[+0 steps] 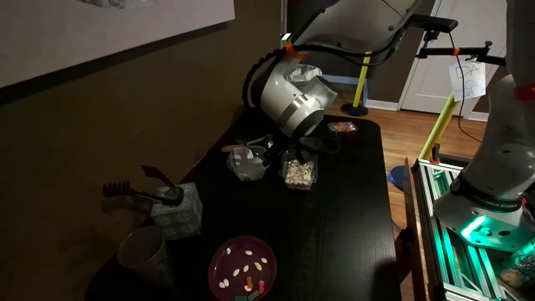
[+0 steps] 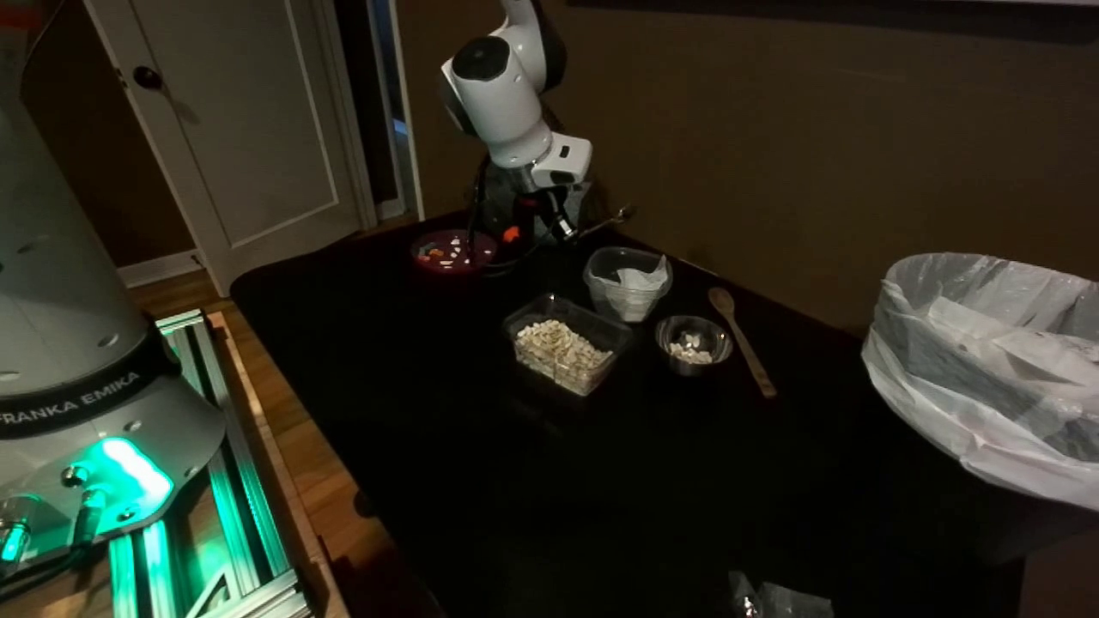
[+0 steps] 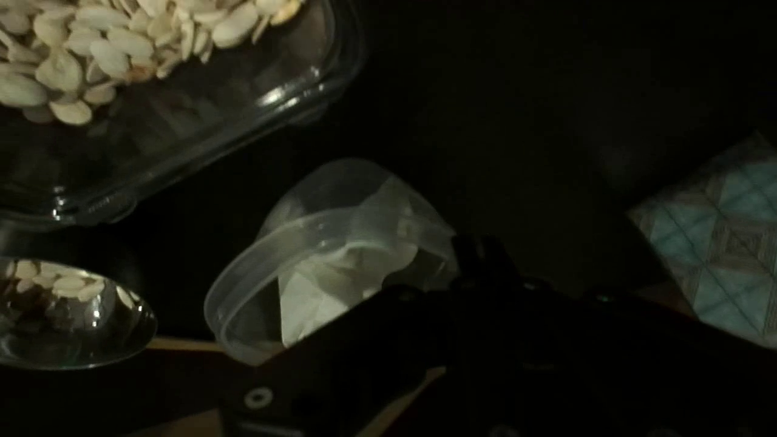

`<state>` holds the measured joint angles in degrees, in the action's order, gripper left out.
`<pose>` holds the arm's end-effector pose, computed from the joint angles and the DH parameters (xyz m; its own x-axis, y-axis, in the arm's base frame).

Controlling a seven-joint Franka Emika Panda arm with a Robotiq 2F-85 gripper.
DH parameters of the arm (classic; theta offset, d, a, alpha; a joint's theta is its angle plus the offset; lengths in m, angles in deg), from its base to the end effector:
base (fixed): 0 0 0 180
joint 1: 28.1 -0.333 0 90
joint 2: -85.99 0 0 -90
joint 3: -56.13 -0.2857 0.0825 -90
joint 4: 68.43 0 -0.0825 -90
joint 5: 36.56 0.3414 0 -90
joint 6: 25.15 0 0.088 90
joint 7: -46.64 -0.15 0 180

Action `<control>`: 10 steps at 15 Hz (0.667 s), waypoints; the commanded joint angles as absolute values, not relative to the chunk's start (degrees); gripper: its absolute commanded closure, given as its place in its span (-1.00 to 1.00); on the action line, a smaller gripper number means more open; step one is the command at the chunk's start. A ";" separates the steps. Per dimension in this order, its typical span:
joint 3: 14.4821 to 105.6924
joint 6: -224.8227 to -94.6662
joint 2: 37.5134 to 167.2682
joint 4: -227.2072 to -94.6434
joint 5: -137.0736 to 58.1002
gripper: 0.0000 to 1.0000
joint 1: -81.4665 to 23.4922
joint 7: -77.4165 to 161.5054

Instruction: Remove the silver spoon from the lunchbox and put it in the other lunchbox in the front

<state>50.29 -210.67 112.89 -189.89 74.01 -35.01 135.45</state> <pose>0.5032 0.0184 0.1612 0.8536 -0.2185 0.4730 -0.1635 -0.9743 -0.1549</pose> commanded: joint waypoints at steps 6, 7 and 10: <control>36.85 -213.72 114.50 -194.15 59.90 0.98 -20.76 130.51; 35.73 -212.87 113.80 -194.91 59.26 0.98 -18.96 130.42; 31.98 -213.84 113.36 -195.91 57.91 0.98 -14.86 128.16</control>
